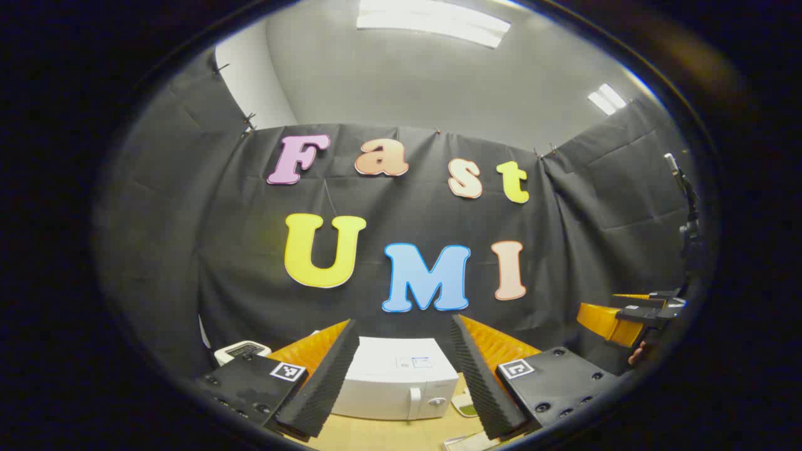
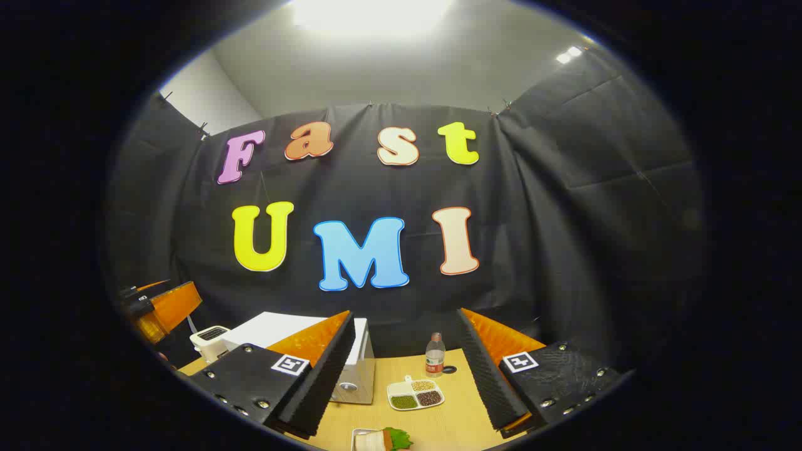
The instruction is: Open the microwave oven with the left hand, put the food in, and close the microwave oven.
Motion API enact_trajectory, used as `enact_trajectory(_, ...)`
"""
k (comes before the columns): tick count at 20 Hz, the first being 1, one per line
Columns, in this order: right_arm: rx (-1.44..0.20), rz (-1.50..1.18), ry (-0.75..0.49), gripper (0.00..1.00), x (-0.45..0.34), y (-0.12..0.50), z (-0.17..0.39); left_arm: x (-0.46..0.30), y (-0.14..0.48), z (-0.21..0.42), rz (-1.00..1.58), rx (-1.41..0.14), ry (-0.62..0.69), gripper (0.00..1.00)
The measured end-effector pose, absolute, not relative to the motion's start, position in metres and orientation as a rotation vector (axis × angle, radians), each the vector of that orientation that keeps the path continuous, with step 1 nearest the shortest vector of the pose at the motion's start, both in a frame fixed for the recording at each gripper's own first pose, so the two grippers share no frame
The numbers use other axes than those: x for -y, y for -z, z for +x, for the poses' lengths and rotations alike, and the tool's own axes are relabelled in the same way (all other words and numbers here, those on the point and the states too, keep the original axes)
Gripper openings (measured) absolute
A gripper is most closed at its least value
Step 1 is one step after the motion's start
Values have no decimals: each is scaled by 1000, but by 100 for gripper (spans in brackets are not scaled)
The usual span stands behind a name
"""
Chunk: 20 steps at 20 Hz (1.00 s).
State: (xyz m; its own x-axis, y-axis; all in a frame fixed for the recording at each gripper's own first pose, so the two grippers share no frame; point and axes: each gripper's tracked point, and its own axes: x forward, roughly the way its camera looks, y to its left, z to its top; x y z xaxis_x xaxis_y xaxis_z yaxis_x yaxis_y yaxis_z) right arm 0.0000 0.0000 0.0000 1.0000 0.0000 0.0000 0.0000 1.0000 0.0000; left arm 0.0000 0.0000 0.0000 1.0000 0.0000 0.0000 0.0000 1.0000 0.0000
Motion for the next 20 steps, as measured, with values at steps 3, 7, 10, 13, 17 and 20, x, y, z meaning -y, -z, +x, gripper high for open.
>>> enact_trajectory(3,15,-10,19,96,-3,-2,-7,-5,5,-3,-25,0,26,96)
enact_trajectory(7,37,-56,6,96,-13,0,-10,-6,19,-2,-52,-25,46,97)
enact_trajectory(10,57,-78,-36,96,-21,2,-7,-1,16,5,-47,-8,33,96)
enact_trajectory(13,21,-69,-92,96,-23,17,1,9,17,11,-38,-9,8,96)
enact_trajectory(17,5,-33,-127,96,-13,30,19,16,30,23,-12,-25,-22,96)
enact_trajectory(20,-34,-38,-151,96,-6,48,32,19,45,31,5,-35,-42,96)
